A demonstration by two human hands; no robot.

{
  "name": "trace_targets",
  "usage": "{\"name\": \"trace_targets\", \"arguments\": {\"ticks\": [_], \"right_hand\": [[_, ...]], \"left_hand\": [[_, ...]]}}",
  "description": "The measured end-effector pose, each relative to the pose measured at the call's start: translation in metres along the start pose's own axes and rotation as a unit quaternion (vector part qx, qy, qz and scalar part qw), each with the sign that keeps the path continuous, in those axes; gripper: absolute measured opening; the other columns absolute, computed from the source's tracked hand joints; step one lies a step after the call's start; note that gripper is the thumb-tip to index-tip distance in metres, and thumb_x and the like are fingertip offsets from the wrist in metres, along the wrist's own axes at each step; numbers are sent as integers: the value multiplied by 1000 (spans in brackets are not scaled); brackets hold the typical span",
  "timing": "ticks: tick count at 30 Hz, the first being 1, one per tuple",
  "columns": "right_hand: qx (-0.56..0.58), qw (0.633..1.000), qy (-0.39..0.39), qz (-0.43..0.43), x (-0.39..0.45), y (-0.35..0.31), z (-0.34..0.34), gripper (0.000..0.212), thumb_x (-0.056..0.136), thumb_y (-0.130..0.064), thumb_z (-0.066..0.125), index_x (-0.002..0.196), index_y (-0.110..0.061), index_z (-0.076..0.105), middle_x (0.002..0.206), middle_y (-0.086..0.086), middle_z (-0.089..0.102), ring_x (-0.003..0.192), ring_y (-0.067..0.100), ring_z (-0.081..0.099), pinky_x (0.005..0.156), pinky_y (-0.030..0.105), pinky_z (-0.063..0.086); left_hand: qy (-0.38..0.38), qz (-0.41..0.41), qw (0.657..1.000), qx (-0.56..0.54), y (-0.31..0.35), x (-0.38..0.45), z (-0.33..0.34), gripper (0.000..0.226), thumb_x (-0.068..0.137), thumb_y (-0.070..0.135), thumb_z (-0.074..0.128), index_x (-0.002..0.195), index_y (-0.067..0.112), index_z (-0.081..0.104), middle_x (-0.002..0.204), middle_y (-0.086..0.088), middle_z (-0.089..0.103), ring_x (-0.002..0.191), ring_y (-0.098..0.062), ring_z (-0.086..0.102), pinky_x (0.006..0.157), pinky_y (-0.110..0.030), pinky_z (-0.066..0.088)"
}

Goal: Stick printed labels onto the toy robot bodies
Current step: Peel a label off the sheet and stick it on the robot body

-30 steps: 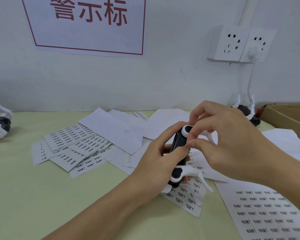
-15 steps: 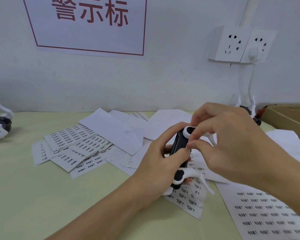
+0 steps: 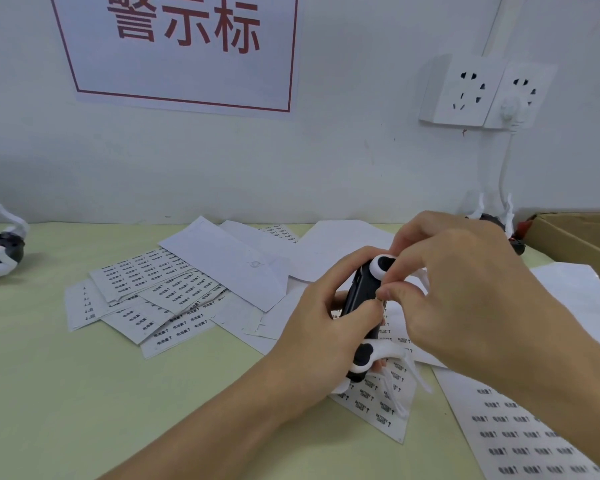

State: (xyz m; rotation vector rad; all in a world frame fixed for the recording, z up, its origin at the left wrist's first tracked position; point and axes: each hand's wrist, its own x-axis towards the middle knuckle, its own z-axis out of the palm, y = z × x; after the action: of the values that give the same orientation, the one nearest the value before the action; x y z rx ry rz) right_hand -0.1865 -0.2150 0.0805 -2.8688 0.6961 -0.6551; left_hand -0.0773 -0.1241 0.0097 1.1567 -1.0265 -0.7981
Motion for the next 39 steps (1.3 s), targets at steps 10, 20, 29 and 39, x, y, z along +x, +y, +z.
{"name": "trace_targets", "arguments": {"ticks": [10, 20, 29, 39], "right_hand": [[-39, 996, -29, 76, 5, -13, -5, 11, 84, -25, 77, 74, -29, 74, 86, -13, 48, 100, 17, 58, 85, 29, 43], [-19, 995, -50, 79, 8, -3, -12, 8, 88, -28, 74, 89, -33, 80, 106, -12, 68, 98, 12, 62, 88, 24, 47], [58, 996, -72, -14, 9, 19, -21, 13, 83, -31, 75, 72, -39, 75, 101, -28, 65, 90, -5, 62, 83, 15, 48], [235, 964, -123, -19, 14, 41, -2, 44, 72, -59, 63, 115, -53, 57, 112, -36, 59, 109, -16, 53, 83, 12, 48]], "left_hand": [[-7, 5, 1000, 23, 2, -1, 1, 45, 84, 19, 49, 121, 42, 62, 83, -15, 52, 69, -24, 52, 67, -46, 60], [0, -6, 1000, 9, -1, -1, -1, 48, 84, 19, 51, 123, 45, 61, 81, -6, 55, 70, -23, 52, 64, -39, 60], [6, -17, 1000, 8, -5, 1, -5, 49, 84, 23, 53, 124, 51, 60, 86, -8, 61, 68, -26, 57, 67, -42, 58], [-44, -5, 995, -90, -9, 2, -17, 60, 79, 17, 51, 132, 44, 58, 91, -17, 60, 68, -32, 58, 62, -34, 50]]}}
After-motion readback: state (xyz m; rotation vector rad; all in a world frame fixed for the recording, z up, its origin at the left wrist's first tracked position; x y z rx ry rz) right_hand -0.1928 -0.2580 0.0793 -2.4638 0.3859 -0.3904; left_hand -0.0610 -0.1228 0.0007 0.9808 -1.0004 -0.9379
